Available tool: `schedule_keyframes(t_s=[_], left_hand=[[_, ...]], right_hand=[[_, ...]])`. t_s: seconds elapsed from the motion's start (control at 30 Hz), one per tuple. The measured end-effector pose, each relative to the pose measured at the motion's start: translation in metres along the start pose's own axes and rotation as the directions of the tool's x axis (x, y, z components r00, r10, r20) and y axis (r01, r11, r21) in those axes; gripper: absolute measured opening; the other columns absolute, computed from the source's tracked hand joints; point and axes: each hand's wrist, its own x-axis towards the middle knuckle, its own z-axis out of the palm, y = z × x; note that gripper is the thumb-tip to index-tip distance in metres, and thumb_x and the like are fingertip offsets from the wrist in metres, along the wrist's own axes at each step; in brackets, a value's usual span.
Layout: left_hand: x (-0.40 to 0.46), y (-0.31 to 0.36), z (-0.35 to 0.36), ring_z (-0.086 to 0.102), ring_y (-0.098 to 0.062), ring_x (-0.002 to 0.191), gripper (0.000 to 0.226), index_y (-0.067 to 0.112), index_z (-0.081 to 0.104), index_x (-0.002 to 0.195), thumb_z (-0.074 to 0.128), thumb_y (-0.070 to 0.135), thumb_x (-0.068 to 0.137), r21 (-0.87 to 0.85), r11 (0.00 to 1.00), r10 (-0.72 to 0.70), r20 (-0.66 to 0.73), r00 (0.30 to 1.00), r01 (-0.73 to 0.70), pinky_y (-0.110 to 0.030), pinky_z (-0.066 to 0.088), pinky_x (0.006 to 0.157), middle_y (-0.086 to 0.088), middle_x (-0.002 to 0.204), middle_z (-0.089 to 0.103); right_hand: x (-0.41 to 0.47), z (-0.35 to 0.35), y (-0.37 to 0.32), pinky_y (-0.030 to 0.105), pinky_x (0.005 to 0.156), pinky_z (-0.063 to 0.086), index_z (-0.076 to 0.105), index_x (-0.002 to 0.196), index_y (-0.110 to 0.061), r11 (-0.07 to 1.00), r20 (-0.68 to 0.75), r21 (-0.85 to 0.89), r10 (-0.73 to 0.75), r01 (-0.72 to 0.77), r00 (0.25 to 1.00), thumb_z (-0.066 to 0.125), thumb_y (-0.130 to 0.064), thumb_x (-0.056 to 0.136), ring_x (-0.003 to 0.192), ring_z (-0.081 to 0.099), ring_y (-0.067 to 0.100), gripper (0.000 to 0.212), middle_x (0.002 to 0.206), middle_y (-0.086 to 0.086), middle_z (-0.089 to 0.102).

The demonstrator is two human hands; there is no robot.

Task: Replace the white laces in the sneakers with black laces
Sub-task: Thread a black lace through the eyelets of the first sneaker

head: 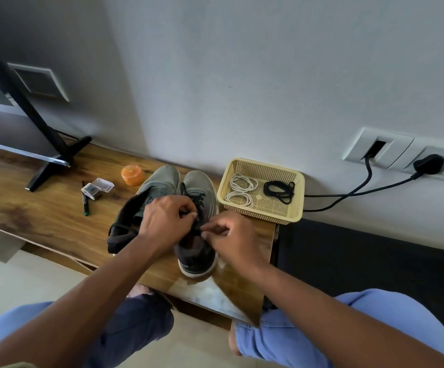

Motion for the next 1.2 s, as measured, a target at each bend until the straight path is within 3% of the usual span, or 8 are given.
schedule_keyframes(t_s=[0.1, 0.23, 0.33, 0.5, 0.7, 0.97, 1.1, 1.2], left_hand=[[0.001, 0.0, -0.007, 0.065, -0.009, 0.081, 0.004, 0.029, 0.08, 0.088, 0.077, 0.026, 0.087, -0.014, 0.999, -0.052, -0.001, 0.999, 0.052, -0.026, 0.04, 0.068, 0.015, 0.08, 0.071], [0.001, 0.004, -0.009, 0.065, -0.011, 0.079, 0.005, 0.028, 0.076, 0.081, 0.074, 0.025, 0.084, 0.004, 0.998, -0.068, 0.017, 0.998, 0.068, -0.028, 0.04, 0.068, 0.014, 0.074, 0.07], [0.0, 0.008, -0.011, 0.065, -0.012, 0.075, 0.008, 0.023, 0.073, 0.075, 0.071, 0.02, 0.082, -0.003, 0.998, -0.064, 0.029, 0.998, 0.064, -0.03, 0.045, 0.069, 0.01, 0.07, 0.069], [0.002, 0.01, -0.022, 0.077, -0.023, 0.075, 0.014, 0.014, 0.067, 0.083, 0.058, 0.005, 0.091, -0.365, 0.859, -0.296, 0.217, 0.93, 0.359, -0.042, 0.065, 0.074, 0.001, 0.076, 0.079], [0.002, 0.017, -0.029, 0.076, -0.027, 0.072, 0.016, 0.01, 0.051, 0.092, 0.045, 0.005, 0.106, -0.485, 0.703, -0.387, 0.352, 0.852, 0.52, -0.035, 0.058, 0.057, -0.013, 0.092, 0.08], [0.003, 0.016, -0.03, 0.075, -0.029, 0.062, 0.011, 0.01, 0.053, 0.095, 0.05, 0.01, 0.106, -0.425, 0.76, -0.373, 0.336, 0.865, 0.492, -0.037, 0.058, 0.056, -0.007, 0.085, 0.08], [0.003, 0.016, -0.029, 0.072, -0.027, 0.056, 0.011, 0.01, 0.054, 0.093, 0.059, 0.007, 0.103, -0.397, 0.767, -0.365, 0.378, 0.851, 0.504, -0.031, 0.054, 0.047, -0.001, 0.065, 0.074], [0.002, 0.015, -0.027, 0.072, -0.025, 0.057, 0.005, 0.008, 0.053, 0.099, 0.054, 0.006, 0.104, -0.391, 0.771, -0.36, 0.383, 0.851, 0.502, -0.033, 0.056, 0.05, -0.009, 0.084, 0.077]], right_hand=[[-0.008, 0.011, 0.0, 0.035, 0.076, 0.055, 0.079, 0.086, -0.028, 0.993, -0.02, -0.093, -0.073, 0.07, 0.997, 0.086, -0.027, 0.08, 0.086, 0.06, 0.007, 0.009, 0.093, -0.007, 0.061], [-0.002, 0.015, -0.002, 0.035, 0.066, 0.053, 0.058, 0.084, -0.026, 0.993, -0.098, 0.019, 0.115, -0.114, 0.988, 0.089, -0.034, 0.074, 0.071, 0.059, 0.01, 0.034, 0.079, -0.008, 0.061], [0.003, 0.018, 0.002, 0.036, 0.069, 0.056, 0.063, 0.095, -0.028, 0.985, -0.081, 0.068, 0.164, -0.158, 0.983, 0.091, -0.035, 0.072, 0.072, 0.061, 0.007, 0.037, 0.079, -0.009, 0.063], [-0.003, 0.026, 0.005, 0.031, 0.067, 0.053, 0.067, 0.107, -0.033, 0.999, -0.145, -0.045, 0.015, -0.022, 0.989, 0.084, -0.033, 0.08, 0.077, 0.057, 0.008, 0.031, 0.09, -0.011, 0.059], [-0.005, 0.036, 0.008, 0.024, 0.058, 0.046, 0.08, 0.103, -0.022, 0.97, -0.217, -0.201, -0.183, 0.14, 0.959, 0.082, -0.022, 0.086, 0.072, 0.054, 0.006, 0.017, 0.088, -0.012, 0.054], [-0.003, 0.034, 0.016, 0.022, 0.054, 0.036, 0.077, 0.106, -0.023, 0.904, -0.174, -0.309, -0.359, 0.295, 0.917, 0.076, -0.016, 0.089, 0.065, 0.047, 0.01, 0.018, 0.086, -0.004, 0.052], [-0.001, 0.031, 0.018, 0.025, 0.051, 0.035, 0.074, 0.109, -0.024, 0.867, -0.131, -0.331, -0.433, 0.372, 0.892, 0.074, -0.016, 0.087, 0.064, 0.046, 0.013, 0.024, 0.086, -0.001, 0.05], [0.002, 0.03, 0.019, 0.028, 0.048, 0.041, 0.076, 0.107, -0.026, 0.871, -0.116, -0.332, -0.418, 0.361, 0.901, 0.075, -0.022, 0.087, 0.065, 0.049, 0.012, 0.02, 0.087, -0.003, 0.051]])
